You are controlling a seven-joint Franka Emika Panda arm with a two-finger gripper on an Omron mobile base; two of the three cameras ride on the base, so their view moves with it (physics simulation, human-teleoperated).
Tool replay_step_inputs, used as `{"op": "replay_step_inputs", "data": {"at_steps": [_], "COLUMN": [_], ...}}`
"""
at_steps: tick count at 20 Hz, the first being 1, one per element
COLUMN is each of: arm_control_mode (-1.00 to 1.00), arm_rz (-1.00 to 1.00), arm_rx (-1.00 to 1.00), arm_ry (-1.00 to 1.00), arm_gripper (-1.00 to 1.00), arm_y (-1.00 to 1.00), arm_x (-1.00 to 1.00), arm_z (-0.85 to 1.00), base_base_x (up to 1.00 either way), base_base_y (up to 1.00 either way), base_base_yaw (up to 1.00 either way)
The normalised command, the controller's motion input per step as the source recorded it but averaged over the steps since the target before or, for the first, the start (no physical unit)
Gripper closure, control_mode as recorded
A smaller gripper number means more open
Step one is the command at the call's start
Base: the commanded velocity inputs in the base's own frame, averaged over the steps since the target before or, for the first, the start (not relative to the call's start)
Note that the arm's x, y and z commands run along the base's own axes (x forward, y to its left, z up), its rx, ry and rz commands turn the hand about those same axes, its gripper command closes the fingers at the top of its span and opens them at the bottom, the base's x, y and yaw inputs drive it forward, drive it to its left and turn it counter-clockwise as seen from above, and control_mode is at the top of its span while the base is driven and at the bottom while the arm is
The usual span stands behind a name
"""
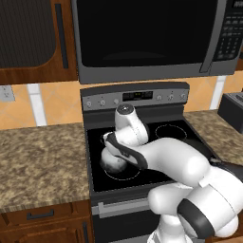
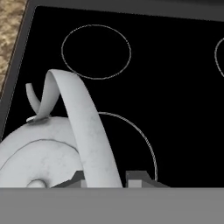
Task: Pick the kettle from the counter and place it on a stove burner. Then turn the burner on.
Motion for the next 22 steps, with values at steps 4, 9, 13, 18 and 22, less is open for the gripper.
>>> {"op": "replay_step_inputs", "data": {"at_steps": [4, 9, 13, 18, 22], "arm_control_mode": [-1.00, -1.00, -1.00, -1.00, -1.00], "arm_rz": [-0.06, -0.07, -0.07, -0.07, -0.06], "arm_rx": [0.00, -0.04, 0.00, -0.01, -0.04], "arm_ry": [0.00, 0.00, 0.01, 0.05, 0.05], "arm_gripper": [1.00, 1.00, 1.00, 1.00, 1.00], "arm_y": [0.00, -0.18, -0.22, -0.14, -0.04], "arm_x": [-0.20, 0.00, 0.05, 0.00, 0.00], "arm_z": [0.16, 0.12, 0.00, -0.08, -0.30], "base_base_x": [0.00, 0.00, 0.00, 0.00, 0.00], "base_base_y": [0.00, 0.00, 0.00, 0.00, 0.00], "base_base_yaw": [0.00, 0.00, 0.00, 0.00, 0.00]}}
